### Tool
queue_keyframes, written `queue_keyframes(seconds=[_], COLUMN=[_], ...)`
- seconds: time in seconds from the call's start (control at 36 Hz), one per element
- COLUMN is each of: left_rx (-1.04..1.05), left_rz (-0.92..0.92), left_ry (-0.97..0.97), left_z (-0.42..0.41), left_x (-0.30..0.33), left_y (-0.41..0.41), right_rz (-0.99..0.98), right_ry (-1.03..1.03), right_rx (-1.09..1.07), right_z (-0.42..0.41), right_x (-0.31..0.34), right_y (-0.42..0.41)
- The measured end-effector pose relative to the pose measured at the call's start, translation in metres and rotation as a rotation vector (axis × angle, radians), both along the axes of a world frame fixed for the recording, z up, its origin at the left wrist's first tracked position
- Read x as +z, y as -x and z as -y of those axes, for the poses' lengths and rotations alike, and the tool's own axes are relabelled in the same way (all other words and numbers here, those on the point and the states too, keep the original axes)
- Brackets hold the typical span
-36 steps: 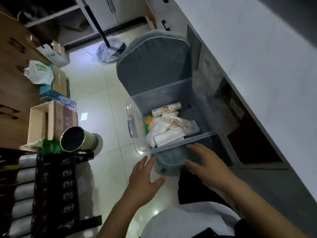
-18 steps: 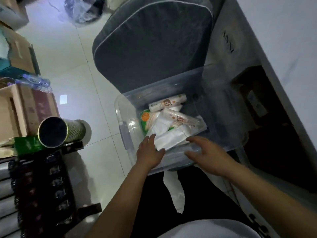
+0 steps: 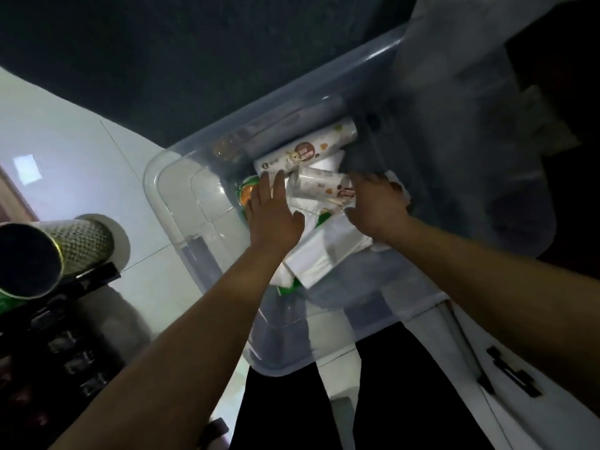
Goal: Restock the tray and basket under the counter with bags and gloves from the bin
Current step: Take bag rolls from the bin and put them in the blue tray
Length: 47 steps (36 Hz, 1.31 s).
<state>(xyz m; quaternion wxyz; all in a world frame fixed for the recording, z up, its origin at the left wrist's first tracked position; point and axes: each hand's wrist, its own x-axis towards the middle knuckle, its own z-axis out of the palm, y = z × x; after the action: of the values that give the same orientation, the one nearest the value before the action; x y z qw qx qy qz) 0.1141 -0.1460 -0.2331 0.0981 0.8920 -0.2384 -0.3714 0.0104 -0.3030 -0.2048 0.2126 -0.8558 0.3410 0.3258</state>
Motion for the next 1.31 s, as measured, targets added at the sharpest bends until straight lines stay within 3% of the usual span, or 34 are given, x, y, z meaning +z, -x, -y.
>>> queue_keyframes(seconds=[0.14, 0.33, 0.56, 0.69, 0.83, 1.06, 1.17, 1.31], left_rx=[-0.017, -0.045, -0.280, -0.239, -0.226, -0.248, -0.221, -0.017], left_rz=[0.090, 0.227, 0.286, 0.315, 0.378, 0.330, 0.217, 0.031], left_ry=[0.017, -0.016, -0.023, -0.070, -0.046, -0.059, -0.038, 0.018], left_z=[-0.001, 0.010, 0.034, 0.049, 0.058, 0.060, 0.067, 0.056], left_x=[-0.017, -0.023, -0.013, -0.014, -0.018, -0.021, -0.012, 0.027], left_y=[0.007, -0.002, -0.019, -0.018, -0.008, -0.013, -0.021, -0.019], right_rz=[-0.084, 0.056, 0.328, 0.446, 0.522, 0.609, 0.581, 0.568], right_ry=[0.015, 0.024, -0.066, 0.024, 0.171, 0.293, 0.317, 0.267], right_rx=[0.085, 0.004, -0.217, -0.149, -0.088, -0.094, -0.110, -0.121], right_z=[0.007, 0.013, 0.021, 0.020, 0.004, -0.004, -0.004, -0.005], right_x=[-0.029, -0.033, 0.037, 0.078, 0.074, 0.053, 0.060, 0.063], right_y=[-0.015, -0.001, 0.041, 0.090, 0.126, 0.133, 0.134, 0.130])
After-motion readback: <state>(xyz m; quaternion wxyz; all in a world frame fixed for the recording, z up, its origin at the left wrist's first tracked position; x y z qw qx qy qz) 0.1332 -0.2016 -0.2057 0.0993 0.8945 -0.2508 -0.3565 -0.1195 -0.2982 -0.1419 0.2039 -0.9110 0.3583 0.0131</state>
